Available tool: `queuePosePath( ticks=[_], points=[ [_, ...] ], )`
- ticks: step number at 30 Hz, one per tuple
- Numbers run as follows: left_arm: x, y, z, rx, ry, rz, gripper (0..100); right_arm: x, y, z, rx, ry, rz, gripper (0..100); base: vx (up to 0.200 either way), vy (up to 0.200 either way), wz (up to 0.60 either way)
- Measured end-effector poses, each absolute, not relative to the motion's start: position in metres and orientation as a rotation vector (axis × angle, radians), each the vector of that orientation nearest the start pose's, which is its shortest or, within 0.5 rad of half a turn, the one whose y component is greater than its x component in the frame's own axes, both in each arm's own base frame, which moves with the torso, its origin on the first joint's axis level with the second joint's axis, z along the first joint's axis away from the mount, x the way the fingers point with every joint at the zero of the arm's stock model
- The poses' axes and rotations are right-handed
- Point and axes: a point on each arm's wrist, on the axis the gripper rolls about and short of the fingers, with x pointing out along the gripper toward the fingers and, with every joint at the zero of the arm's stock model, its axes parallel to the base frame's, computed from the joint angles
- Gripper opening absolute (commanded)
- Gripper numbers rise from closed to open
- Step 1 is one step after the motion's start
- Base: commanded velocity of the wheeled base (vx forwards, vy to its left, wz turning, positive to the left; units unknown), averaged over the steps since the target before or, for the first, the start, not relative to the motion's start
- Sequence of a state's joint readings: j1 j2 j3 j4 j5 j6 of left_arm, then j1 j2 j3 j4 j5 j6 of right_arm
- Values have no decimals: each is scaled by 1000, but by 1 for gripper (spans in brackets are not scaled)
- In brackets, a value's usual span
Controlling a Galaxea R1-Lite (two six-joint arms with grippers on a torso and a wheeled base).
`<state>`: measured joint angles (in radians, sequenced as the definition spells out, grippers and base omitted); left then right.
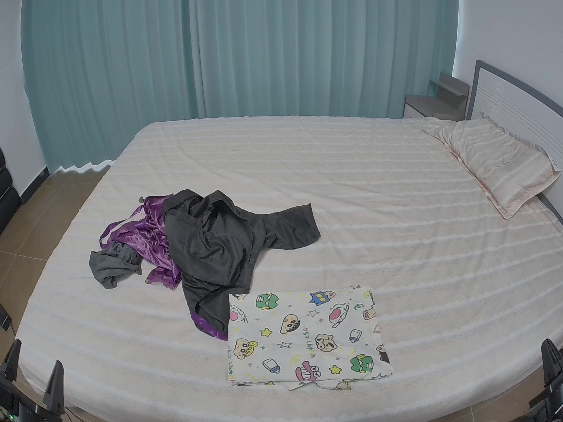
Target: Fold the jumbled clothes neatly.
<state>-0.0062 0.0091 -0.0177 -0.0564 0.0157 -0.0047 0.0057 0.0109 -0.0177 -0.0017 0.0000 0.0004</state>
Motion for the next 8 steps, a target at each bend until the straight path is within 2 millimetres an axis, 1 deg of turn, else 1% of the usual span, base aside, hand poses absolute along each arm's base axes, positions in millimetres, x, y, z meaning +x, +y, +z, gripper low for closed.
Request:
queuePosePath(
  ticks=[4, 6, 8],
  points=[
    [-24, 4, 86, -10, -64, 163, 100, -23, 0, 81, 0, -9, 6, 0, 0, 0, 0],
    [-24, 5, 86, -11, -63, 204, 100, -23, 0, 81, -2, -9, 6, 0, 0, 0, 0],
    [-24, 5, 86, -12, -61, 208, 100, -23, 0, 81, -2, -9, 6, 0, 0, 0, 0]
  ],
)
